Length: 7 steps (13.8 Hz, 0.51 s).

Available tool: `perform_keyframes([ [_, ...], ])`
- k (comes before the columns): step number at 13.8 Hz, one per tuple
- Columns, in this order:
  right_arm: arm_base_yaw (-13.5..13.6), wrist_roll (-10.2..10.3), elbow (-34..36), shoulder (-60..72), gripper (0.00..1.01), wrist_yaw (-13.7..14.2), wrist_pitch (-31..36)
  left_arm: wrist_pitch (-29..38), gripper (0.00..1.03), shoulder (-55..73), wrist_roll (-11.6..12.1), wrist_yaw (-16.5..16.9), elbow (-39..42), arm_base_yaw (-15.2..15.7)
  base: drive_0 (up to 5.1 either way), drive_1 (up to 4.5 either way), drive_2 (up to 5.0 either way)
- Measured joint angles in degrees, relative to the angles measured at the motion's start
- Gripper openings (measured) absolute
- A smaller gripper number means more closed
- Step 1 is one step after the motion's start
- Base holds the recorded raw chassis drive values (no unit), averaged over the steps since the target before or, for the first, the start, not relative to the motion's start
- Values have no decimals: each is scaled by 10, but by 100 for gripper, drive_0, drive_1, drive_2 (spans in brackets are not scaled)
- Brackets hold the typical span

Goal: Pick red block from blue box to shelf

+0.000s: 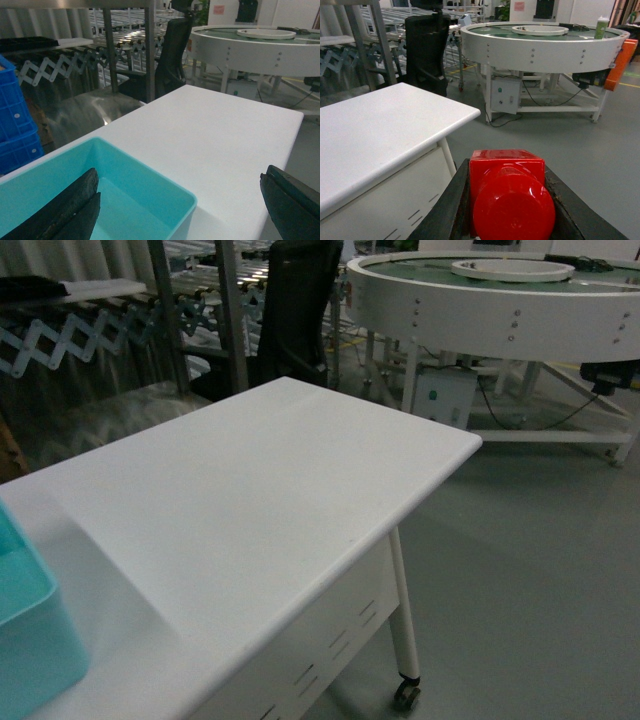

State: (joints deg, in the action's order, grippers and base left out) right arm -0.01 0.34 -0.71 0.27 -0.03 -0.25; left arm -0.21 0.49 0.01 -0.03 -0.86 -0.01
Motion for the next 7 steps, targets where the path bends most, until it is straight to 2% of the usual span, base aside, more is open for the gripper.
perform_keyframes([
  [7, 0, 0, 0, 0, 28, 0, 0, 0, 98, 0, 0, 0, 0, 0, -164, -164, -164],
])
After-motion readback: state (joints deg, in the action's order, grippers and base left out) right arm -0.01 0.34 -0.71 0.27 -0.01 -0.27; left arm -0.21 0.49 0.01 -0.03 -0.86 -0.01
